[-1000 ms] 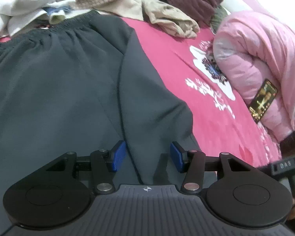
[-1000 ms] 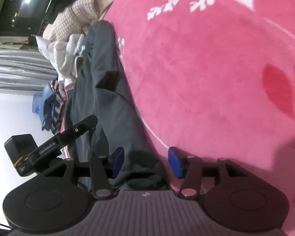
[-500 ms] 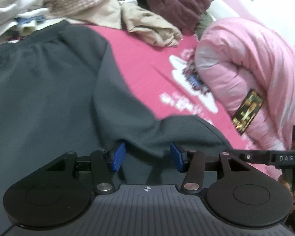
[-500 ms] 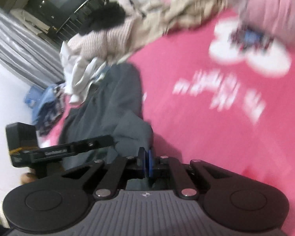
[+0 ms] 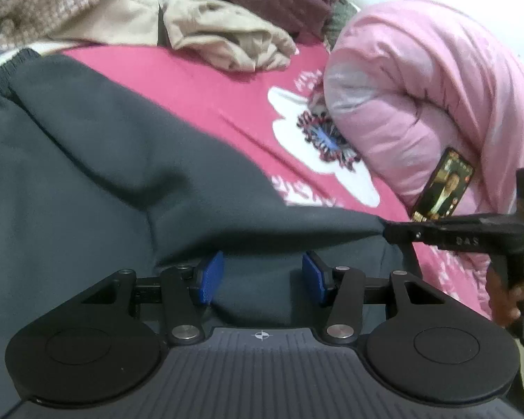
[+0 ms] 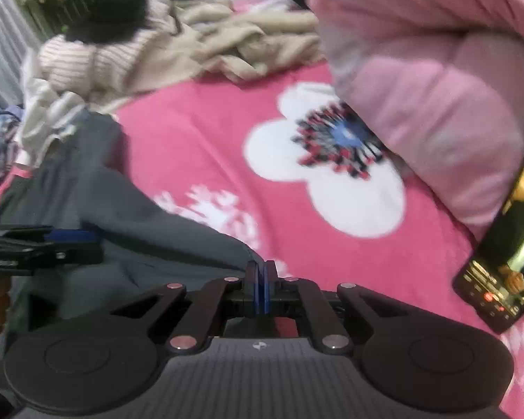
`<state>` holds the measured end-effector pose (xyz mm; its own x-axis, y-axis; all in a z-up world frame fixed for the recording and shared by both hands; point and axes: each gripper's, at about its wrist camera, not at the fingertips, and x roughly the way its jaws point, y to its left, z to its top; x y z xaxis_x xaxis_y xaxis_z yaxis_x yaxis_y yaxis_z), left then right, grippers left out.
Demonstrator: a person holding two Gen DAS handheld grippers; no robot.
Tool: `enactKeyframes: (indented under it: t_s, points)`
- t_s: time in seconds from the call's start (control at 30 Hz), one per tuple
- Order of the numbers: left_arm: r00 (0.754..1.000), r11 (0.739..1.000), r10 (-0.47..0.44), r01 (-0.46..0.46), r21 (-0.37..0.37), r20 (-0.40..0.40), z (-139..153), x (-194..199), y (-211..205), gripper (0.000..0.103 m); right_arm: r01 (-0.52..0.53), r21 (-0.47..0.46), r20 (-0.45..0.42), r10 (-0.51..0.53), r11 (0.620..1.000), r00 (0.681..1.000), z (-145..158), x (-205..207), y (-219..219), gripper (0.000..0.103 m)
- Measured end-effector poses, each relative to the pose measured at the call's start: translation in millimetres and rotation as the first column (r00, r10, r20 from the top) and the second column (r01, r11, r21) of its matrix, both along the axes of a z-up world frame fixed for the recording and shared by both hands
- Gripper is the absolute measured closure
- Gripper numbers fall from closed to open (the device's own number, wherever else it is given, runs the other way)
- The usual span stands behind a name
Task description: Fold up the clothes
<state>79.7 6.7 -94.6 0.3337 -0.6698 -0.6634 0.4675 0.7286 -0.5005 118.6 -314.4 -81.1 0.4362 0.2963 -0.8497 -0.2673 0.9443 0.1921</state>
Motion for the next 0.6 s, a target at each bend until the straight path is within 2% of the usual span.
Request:
enactKeyframes:
  t_s: [0.07, 0.17, 0.27, 0.3, 0.33, 0.43, 0.5, 0.6]
  points:
    - [1.000, 1.000, -0.007, 0.007, -0.006, 0.000, 1.3, -3.8, 1.5, 0.053, 0.042, -0.036, -0.010, -0.042, 0.998, 0.999, -9.7, 3.7, -8.8, 0.098]
    - [1.000, 1.000, -0.017, 0.017, -0.015, 0.001, 3.2, -9.4, 3.6, 0.053, 0.168, -0.077, 0.017, -0.167, 0.983, 0.986, -15.7, 6.9, -30.3, 0.095]
    - [1.000, 0.999, -0.027, 0.027, -0.024, 0.002, 5.2, -15.1, 5.8, 0.053, 0.294, 0.013, -0.020, -0.293, 0.956, 0.956, -12.8, 6.1, -64.5, 0.095]
    - [1.000, 0.999, -0.030, 0.030, -0.027, 0.002, 5.8, -17.0, 6.6, 0.053, 0.320, 0.066, -0.054, -0.317, 0.945, 0.947, -10.2, 2.1, -74.8, 0.092]
    - [0.999, 0.999, -0.038, 0.038, -0.031, 0.002, 6.8, -20.0, 8.2, 0.053, 0.342, 0.120, -0.094, -0.332, 0.932, 0.938, -8.3, -3.1, -83.4, 0.084]
    - [0.994, 0.993, -0.108, 0.108, -0.049, -0.010, 10.9, -39.9, 23.1, 0.052, 0.390, 0.284, -0.245, -0.327, 0.876, 0.913, -7.6, -25.0, -99.0, 0.069]
    - [0.987, 0.986, -0.161, 0.160, -0.048, -0.023, 12.5, -57.0, 25.6, 0.052, 0.423, 0.370, -0.336, -0.305, 0.827, 0.891, -12.2, -38.4, -101.6, 0.069]
    - [0.971, 0.971, -0.238, 0.238, -0.014, -0.026, 9.7, -81.7, 18.6, 0.052, 0.488, 0.435, -0.455, -0.283, 0.757, 0.845, -28.2, -48.0, -101.7, 0.063]
